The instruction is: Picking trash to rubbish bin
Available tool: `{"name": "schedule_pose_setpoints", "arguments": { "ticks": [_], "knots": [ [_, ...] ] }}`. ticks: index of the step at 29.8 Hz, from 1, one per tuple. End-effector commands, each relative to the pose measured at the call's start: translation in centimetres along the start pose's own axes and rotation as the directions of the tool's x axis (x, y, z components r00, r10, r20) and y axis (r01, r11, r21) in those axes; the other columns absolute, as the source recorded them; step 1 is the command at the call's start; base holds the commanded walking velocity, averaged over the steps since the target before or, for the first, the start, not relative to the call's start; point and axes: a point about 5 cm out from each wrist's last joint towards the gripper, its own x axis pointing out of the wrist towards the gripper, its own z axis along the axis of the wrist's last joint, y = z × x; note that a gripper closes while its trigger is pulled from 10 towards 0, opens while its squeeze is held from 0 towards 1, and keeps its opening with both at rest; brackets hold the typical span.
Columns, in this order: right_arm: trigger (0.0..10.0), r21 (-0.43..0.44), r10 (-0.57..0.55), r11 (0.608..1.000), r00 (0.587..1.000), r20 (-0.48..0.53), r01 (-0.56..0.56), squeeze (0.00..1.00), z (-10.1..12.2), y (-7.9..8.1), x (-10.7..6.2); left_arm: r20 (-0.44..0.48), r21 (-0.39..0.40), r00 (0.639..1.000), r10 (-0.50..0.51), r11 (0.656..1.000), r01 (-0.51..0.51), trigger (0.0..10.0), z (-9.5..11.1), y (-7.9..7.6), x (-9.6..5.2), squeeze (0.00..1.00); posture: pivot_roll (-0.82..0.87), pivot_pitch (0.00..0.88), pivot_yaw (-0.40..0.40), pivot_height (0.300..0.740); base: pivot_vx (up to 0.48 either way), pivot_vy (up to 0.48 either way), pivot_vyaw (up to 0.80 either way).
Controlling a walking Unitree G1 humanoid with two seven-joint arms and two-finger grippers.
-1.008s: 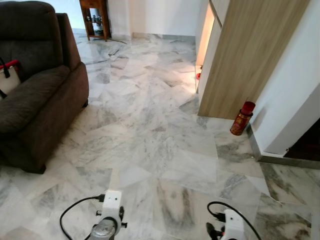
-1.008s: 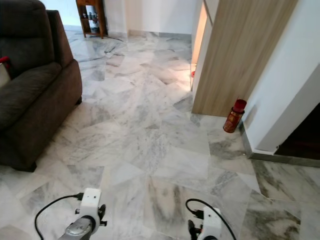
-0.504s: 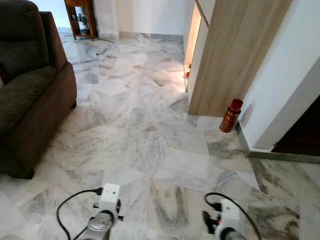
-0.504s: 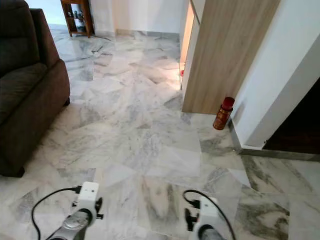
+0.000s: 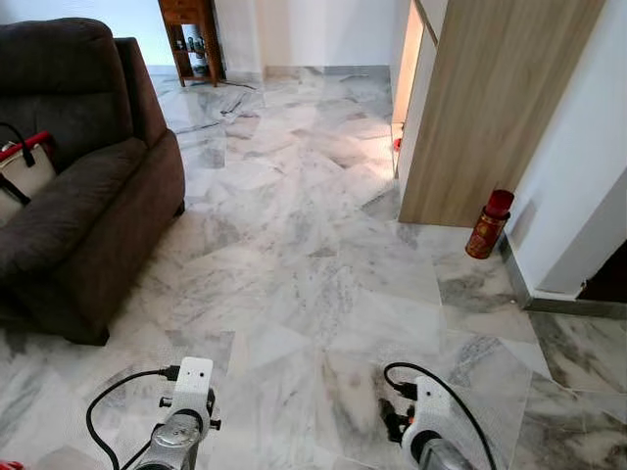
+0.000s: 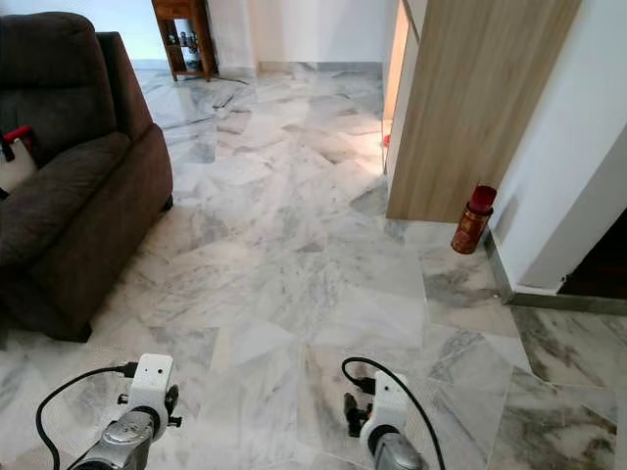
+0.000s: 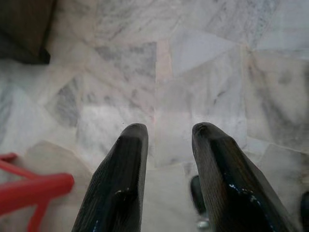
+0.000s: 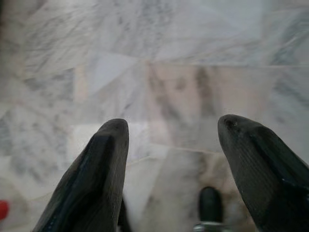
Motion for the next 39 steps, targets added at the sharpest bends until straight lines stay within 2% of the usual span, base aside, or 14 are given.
{"name": "schedule_pose_setpoints", "arguments": {
  "ticks": [1, 2, 3, 4, 5, 10, 11, 17, 18, 22, 23, 31, 34, 39],
  "knots": [
    [10.0, -0.023, -0.021, 1.0, 1.0, -0.003, 0.021, 0.0, 0.3, -1.2, -0.2, -0.035, -0.03, 0.999, 0.002, 1.0, -0.003, 10.0, -0.9, -0.6, -0.3, 0.0, -0.07, 0.0, -0.026, 0.74, 0.0, 0.0, 0.0],
    [10.0, -0.023, -0.021, 1.0, 1.0, -0.003, 0.021, 0.0, 0.3, -1.2, -0.2, -0.035, -0.03, 0.999, 0.002, 1.0, -0.003, 10.0, -0.9, -0.6, -0.3, 0.0, -0.07, 0.0, -0.026, 0.74, 0.0, 0.0, 0.0],
    [10.0, -0.032, -0.046, 0.998, 0.999, 0.004, 0.046, 0.0, 0.7, -2.4, -0.3, -0.042, -0.045, 0.999, -0.007, 0.999, 0.005, 10.0, -1.2, -1.2, -0.4, 0.0, -0.09, 0.0, -0.043, 0.74, 0.0, 0.0, 0.0],
    [10.0, -0.032, -0.046, 0.998, 0.999, 0.004, 0.046, 0.0, 0.7, -2.4, -0.3, -0.042, -0.045, 0.999, -0.007, 0.999, 0.005, 10.0, -1.2, -1.2, -0.4, 0.0, -0.09, 0.0, -0.043, 0.74, 0.0, 0.0, 0.0],
    [10.0, -0.023, -0.065, 0.998, 0.998, 0.013, 0.066, 0.0, 1.1, -3.1, -0.4, -0.054, -0.059, 0.998, -0.008, 0.998, 0.004, 10.0, -1.5, -1.4, -0.5, 0.0, -0.09, 0.0, -0.058, 0.74, 0.0, 0.0, 0.0],
    [10.0, -0.019, -0.079, 0.997, 0.997, 0.022, 0.08, 0.0, 1.6, -3.7, -0.5, -0.075, -0.09, 0.997, 0.005, 0.996, -0.011, 10.0, -1.9, -1.3, -0.6, 0.0, -0.09, 0.0, -0.066, 0.74, 0.0, 0.0, 0.0],
    [10.0, -0.013, -0.076, 0.997, 0.997, 0.022, 0.077, 0.0, 1.7, -3.5, -0.4, -0.072, -0.094, 0.997, 0.022, 0.995, -0.029, 10.0, -1.8, -0.8, -0.5, 0.0, -0.05, 0.0, -0.083, 0.74, 0.0, 0.0, 0.0],
    [10.0, -0.022, -0.054, 0.998, 0.999, 0.008, 0.054, 0.0, 1.5, -2.6, -0.2, -0.058, -0.114, 0.996, 0.067, 0.991, -0.073, 10.0, -1.3, 0.4, -0.3, 0.0, -0.03, 0.0, -0.067, 0.74, 0.0, 0.0, 0.0],
    [10.0, -0.012, -0.041, 0.999, 0.999, 0.012, 0.041, 0.0, 1.6, -2.0, 0.0, -0.039, -0.105, 0.996, 0.086, 0.99, -0.09, 10.0, -0.8, 1.2, -0.1, 0.0, -0.05, 0.0, -0.045, 0.74, 0.0, 0.0, 0.0],
    [10.0, 0.012, -0.043, 0.999, 0.999, 0.015, 0.043, 0.0, 1.5, -1.6, 0.1, -0.032, -0.092, 0.995, 0.098, 0.991, -0.101, 10.0, -0.5, 1.9, -0.1, 0.0, -0.04, 0.0, -0.02, 0.74, 0.0, 0.0, 0.0],
    [10.0, 0.046, -0.062, 0.997, 0.998, -0.006, 0.062, 0.0, 0.7, -1.5, 0.0, -0.034, -0.085, 0.993, 0.113, 0.99, -0.116, 10.0, -0.5, 2.7, -0.1, 0.0, -0.03, 0.0, -0.019, 0.74, 0.0, 0.0, 0.0],
    [10.0, 0.063, -0.067, 0.996, 0.997, -0.028, 0.068, 0.0, 0.1, -1.2, -0.1, -0.054, -0.099, 0.993, 0.103, 0.989, -0.108, 10.0, -0.9, 2.8, -0.2, 0.0, -0.01, 0.0, -0.025, 0.74, 0.0, 0.0, 0.0],
    [10.0, 0.079, -0.078, 0.993, 0.996, -0.045, 0.082, 0.0, -0.5, -1.2, -0.2, -0.103, -0.09, 0.99, 0.098, 0.99, -0.107, 10.0, -2.2, 2.9, -0.5, 0.0, -0.01, 0.0, -0.005, 0.74, 0.0, 0.0, 0.0],
    [10.0, 0.11, -0.084, 0.99, 0.995, -0.046, 0.089, 0.0, -0.8, -1.0, -0.2, -0.132, -0.071, 0.984, 0.118, 0.989, -0.128, 10.0, -2.9, 3.4, -0.8, 0.0, -0.01, 0.0, 0.02, 0.74, 0.0, 0.0, 0.0]
  ]
}}
